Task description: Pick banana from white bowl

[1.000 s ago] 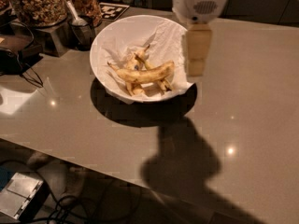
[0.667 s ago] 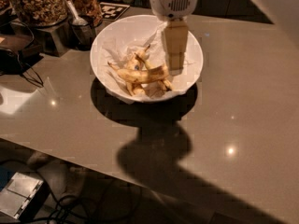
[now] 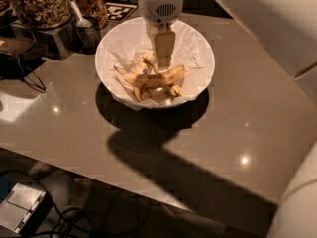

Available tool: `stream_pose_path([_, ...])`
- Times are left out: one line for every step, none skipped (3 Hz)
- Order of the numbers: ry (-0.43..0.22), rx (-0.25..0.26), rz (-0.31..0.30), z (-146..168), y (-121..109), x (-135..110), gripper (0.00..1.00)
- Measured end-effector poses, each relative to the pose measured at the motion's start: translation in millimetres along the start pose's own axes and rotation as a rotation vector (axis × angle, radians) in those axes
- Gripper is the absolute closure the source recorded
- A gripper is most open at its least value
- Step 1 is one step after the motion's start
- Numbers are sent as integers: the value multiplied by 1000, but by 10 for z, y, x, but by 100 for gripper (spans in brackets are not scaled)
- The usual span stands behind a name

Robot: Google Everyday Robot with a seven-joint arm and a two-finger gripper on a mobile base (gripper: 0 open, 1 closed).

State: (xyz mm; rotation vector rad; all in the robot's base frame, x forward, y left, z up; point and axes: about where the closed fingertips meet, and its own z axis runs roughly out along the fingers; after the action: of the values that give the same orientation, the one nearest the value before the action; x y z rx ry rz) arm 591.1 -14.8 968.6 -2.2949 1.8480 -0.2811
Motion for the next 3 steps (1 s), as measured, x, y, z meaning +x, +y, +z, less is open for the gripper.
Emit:
stream_pose_path([-20, -42, -5, 203, -44, -67, 41])
stream_pose_path([-40, -98, 7, 454, 3, -73, 41])
stream_pose_path([-43, -140, 22, 644, 71, -25, 43])
